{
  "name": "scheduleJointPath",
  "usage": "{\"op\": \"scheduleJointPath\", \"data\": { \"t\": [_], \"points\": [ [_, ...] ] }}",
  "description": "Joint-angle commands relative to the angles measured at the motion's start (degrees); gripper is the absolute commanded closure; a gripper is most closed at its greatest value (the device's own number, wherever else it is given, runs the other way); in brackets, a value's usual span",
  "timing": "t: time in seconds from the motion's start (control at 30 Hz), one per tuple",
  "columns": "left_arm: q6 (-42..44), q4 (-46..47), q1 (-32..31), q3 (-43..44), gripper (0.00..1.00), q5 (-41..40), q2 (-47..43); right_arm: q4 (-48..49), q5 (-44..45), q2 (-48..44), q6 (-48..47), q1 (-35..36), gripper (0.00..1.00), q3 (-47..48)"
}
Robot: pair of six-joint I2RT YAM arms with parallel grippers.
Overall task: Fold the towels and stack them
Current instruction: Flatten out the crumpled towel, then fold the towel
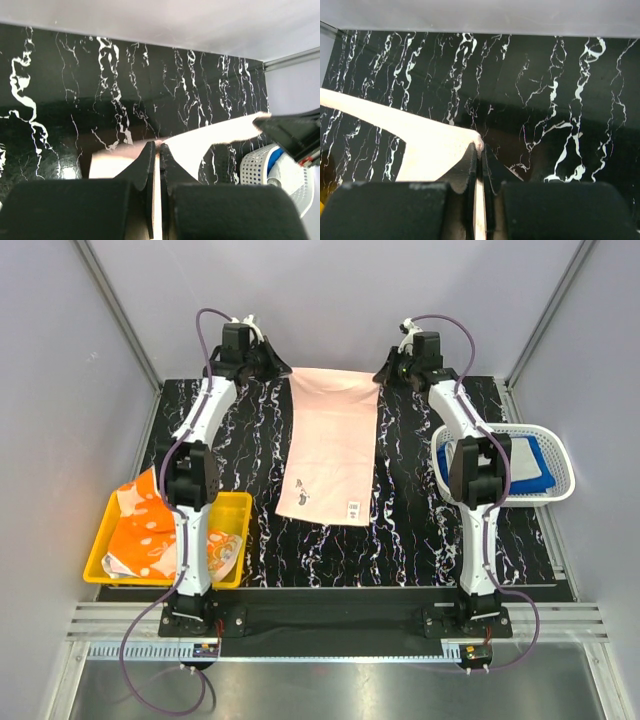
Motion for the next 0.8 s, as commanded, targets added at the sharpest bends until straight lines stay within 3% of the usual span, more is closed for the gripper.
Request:
{"op": "scheduleJointPath", "data": {
  "t": [0.0, 0.23, 0.4, 0.77],
  "points": [
    [-1.0, 9.95, 1.13, -2.07, 1.0, 2.23, -3.31, 2.57, -0.95, 0.46, 0.5, -0.99, 1.0, 4.95],
    [-2.05, 16.28, 1.04, -20.62, 1.0, 1.53, -9.02, 9.59, -2.8, -6.73, 3.49, -0.9, 1.0, -10.07],
    [-2.32, 17.6, 0.69, -34.22, 1.0, -0.05, -15.52, 15.48, -4.21, -14.37, 6.83, 0.06, 1.0, -26.59],
    [-0.82, 15.32, -2.3, -52.35, 1.0, -6.81, -29.58, 19.78, -0.35, -27.91, 7.62, 6.3, 1.0, -50.14]
  ]
}}
